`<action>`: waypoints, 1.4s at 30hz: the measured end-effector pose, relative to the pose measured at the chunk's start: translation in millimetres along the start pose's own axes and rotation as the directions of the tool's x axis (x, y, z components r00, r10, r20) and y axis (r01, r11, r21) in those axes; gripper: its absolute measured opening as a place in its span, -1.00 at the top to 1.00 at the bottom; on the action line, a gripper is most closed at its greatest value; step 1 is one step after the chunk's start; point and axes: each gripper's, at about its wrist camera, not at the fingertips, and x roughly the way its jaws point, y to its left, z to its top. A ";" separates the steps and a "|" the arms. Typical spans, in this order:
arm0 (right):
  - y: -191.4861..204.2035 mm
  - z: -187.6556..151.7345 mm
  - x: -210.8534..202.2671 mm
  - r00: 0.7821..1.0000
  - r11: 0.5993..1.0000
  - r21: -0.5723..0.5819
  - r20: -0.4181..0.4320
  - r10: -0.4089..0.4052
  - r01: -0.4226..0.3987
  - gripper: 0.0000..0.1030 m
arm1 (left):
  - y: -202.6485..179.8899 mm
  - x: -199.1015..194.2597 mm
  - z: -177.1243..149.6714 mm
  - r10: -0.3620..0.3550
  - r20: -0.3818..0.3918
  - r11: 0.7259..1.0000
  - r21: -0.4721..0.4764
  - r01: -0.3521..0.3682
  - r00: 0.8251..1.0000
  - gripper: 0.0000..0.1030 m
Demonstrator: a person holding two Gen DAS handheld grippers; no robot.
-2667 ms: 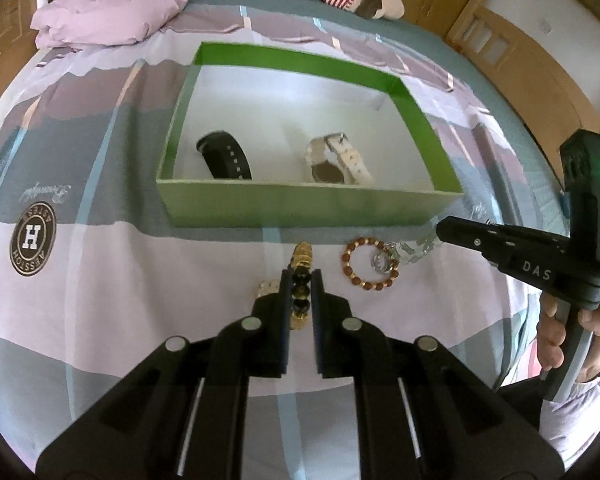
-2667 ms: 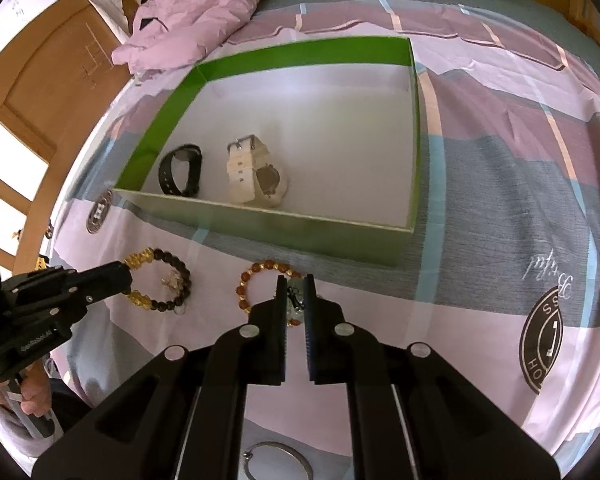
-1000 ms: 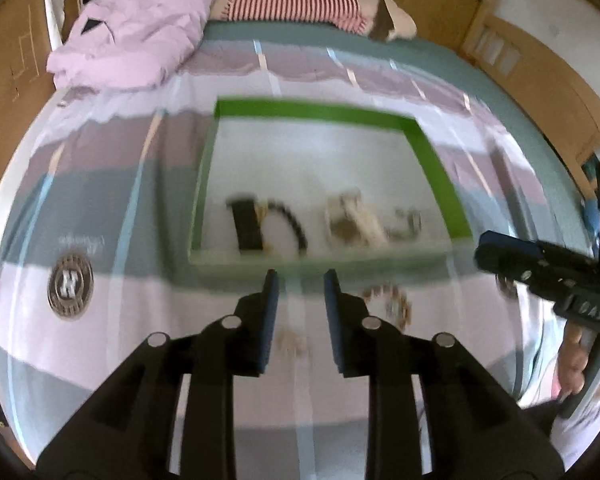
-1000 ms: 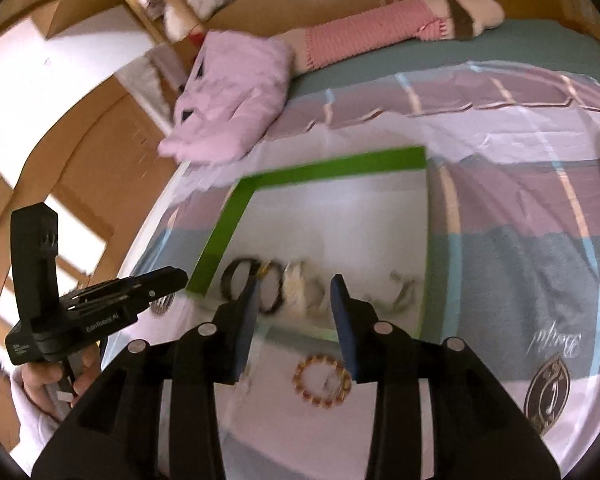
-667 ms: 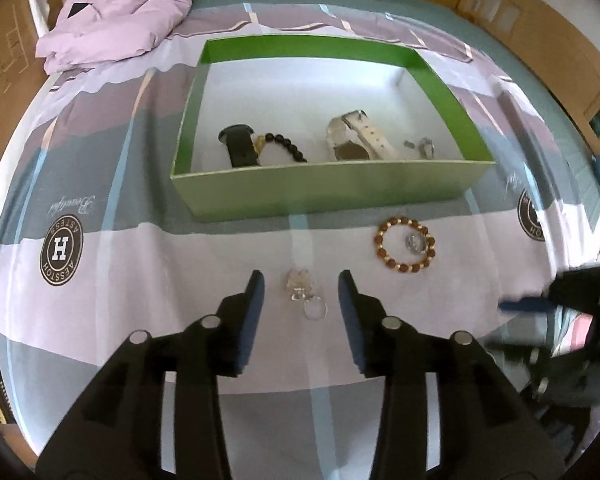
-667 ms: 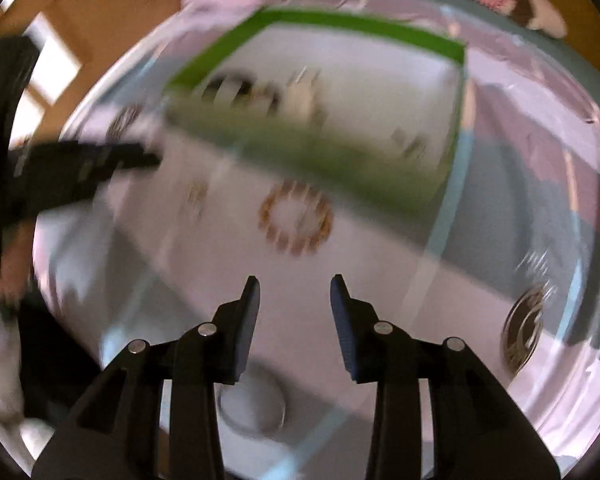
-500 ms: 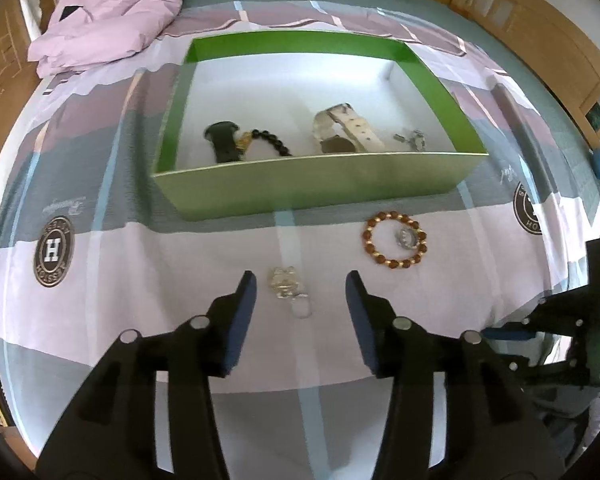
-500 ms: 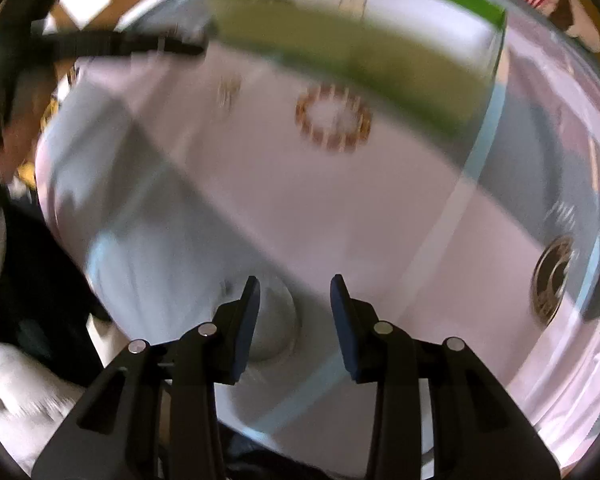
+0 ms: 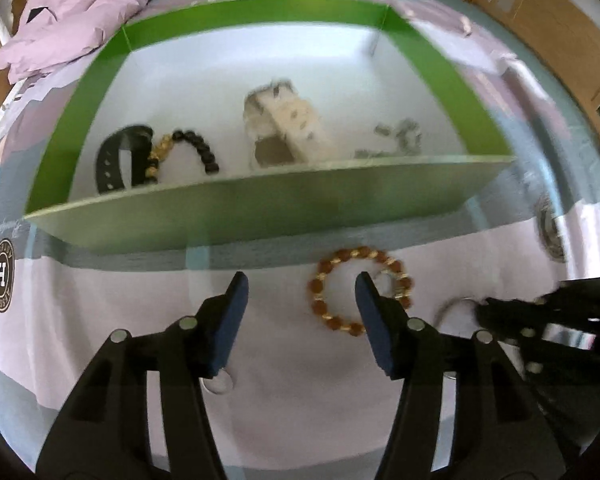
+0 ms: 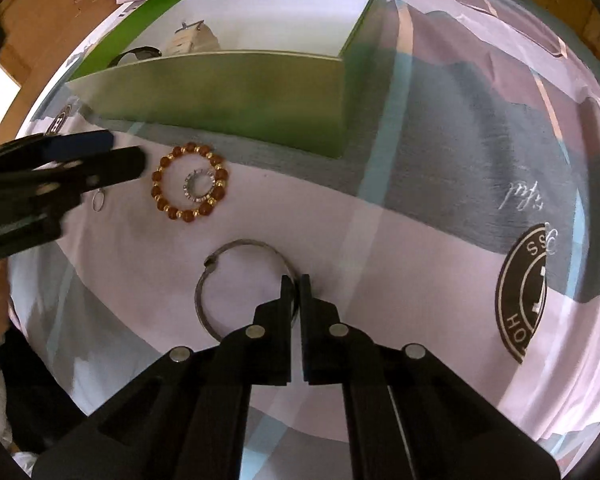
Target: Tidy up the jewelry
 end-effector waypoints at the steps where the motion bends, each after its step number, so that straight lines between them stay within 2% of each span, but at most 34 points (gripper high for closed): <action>1: 0.6 -0.6 -0.5 1.000 1.000 -0.006 0.002 -0.001 0.001 0.93 | 1.1 6.1 -2.2 0.020 -0.016 1.000 0.000 -0.020 1.000 -0.01; 2: 0.9 -1.8 -1.3 1.000 1.000 -0.009 0.000 0.004 -0.004 0.92 | 1.8 6.7 -3.3 0.026 -0.010 1.000 0.003 -0.026 1.000 0.00; 4: 0.0 -7.9 -2.2 1.000 1.000 0.003 0.001 0.018 -0.018 0.92 | 3.6 3.7 -4.2 0.055 -0.011 0.998 0.010 -0.054 0.998 0.32; 7: -2.2 -1.9 -4.6 1.000 0.999 0.030 -0.004 0.028 -0.028 0.91 | 22.5 -2.5 -8.1 0.129 -0.049 0.991 -0.035 -0.131 0.990 0.50; 9: -5.0 0.3 -7.0 1.000 0.998 0.049 0.001 0.028 -0.028 0.84 | 37.6 -9.6 -12.8 0.106 -0.053 0.991 -0.079 -0.110 0.993 0.76; 10: -3.9 1.7 -8.8 1.000 0.998 0.054 0.008 0.028 -0.029 0.79 | 47.9 -17.2 -15.0 0.078 -0.049 0.991 -0.107 -0.083 0.996 0.77; 14: 1.0 8.4 -12.6 0.998 0.996 0.063 0.035 0.060 -0.062 0.78 | 73.0 -48.3 -16.4 0.056 0.039 0.987 -0.152 -0.050 0.998 0.78; 17: 9.2 14.4 -17.2 0.996 0.996 0.050 0.054 0.076 -0.079 0.78 | 82.6 -56.5 -19.3 0.042 0.052 0.988 -0.152 -0.034 0.998 0.77; 19: 8.0 14.4 -21.6 0.996 0.997 0.039 0.059 0.069 -0.072 0.71 | 83.2 -51.8 -21.2 0.032 0.045 0.989 -0.143 -0.025 0.999 0.74; 23: 1.4 14.7 -23.4 0.997 0.996 0.050 0.050 0.067 -0.069 0.70 | 77.9 -29.2 -20.5 0.020 0.007 0.992 -0.127 -0.019 1.000 0.73; 25: 8.0 14.1 -18.9 0.998 0.997 0.054 0.040 0.051 -0.053 0.70 | 75.3 -22.1 -16.7 -0.006 -0.004 0.991 -0.130 0.005 1.000 0.61; 28: 11.3 15.5 -17.4 0.999 0.998 0.056 0.036 0.036 -0.038 0.70 | 72.9 -13.9 -10.5 -0.046 -0.016 0.990 -0.133 0.043 0.999 0.58; 32: 9.5 17.1 -16.7 0.999 0.997 0.069 0.027 0.040 -0.042 0.70 | 70.2 -2.9 -7.0 -0.031 -0.032 0.993 -0.116 0.027 0.999 0.58; 36: 6.1 15.0 -9.0 1.000 0.996 0.084 -0.005 0.029 -0.028 0.70 | 65.6 -9.7 -8.0 -0.031 -0.032 0.993 -0.119 0.027 0.999 0.57; 37: 5.4 14.3 -8.8 0.999 0.996 0.088 -0.003 0.034 -0.033 0.70 | 67.6 -15.2 -8.4 -0.034 -0.024 0.992 -0.123 0.031 0.999 0.52; 39: 6.0 14.5 -11.6 0.999 0.994 0.091 0.008 0.054 -0.054 0.70 | 71.7 -24.6 -9.6 -0.011 -0.025 0.991 -0.134 0.008 1.000 0.39; 42: 16.4 19.7 -19.4 0.993 0.990 0.083 0.053 0.106 -0.110 0.70 | 83.8 -29.7 -15.0 -0.023 -0.044 0.984 -0.178 0.015 0.999 0.37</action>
